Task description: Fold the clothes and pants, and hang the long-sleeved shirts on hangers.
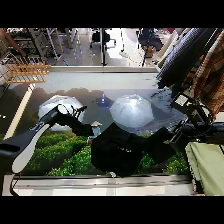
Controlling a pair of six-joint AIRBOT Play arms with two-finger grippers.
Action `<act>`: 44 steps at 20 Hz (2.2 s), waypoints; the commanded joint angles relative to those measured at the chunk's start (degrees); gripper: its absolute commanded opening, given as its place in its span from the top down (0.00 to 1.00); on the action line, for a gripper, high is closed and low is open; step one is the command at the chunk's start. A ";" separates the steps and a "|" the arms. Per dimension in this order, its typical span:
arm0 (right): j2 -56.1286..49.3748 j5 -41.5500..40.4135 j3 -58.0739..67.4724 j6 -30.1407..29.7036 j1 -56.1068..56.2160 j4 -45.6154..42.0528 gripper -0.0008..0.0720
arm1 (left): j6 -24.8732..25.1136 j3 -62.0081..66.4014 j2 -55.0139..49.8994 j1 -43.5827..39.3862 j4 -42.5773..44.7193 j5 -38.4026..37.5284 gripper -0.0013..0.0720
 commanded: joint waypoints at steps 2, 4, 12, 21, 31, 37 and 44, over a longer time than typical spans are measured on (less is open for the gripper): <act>0.04 -1.09 -0.04 0.00 0.07 0.04 0.96 | -1.40 1.99 -2.95 -0.76 2.49 -0.96 0.39; 0.02 -1.88 -0.04 -0.02 0.07 0.02 0.96 | -0.59 1.99 -3.41 -1.88 2.51 -0.87 0.39; 0.22 -1.68 -0.02 -0.02 0.07 -0.61 0.96 | -0.59 1.99 -4.28 -7.28 0.98 -4.35 0.98; 2.16 -1.33 4.46 0.61 0.07 -4.50 0.96 | 5.51 2.01 24.87 9.33 -11.72 -8.59 0.98; 3.13 -1.29 35.34 7.45 -0.04 -9.90 0.96 | 14.91 3.78 58.49 48.28 -68.22 1.60 0.98; 0.72 -3.74 40.68 8.00 -0.04 -7.02 0.96 | 14.99 5.14 61.35 60.74 -56.74 9.60 0.98; -29.18 -9.55 32.37 10.40 -0.04 -3.48 0.96 | 14.40 5.05 33.31 35.58 -28.61 12.79 0.98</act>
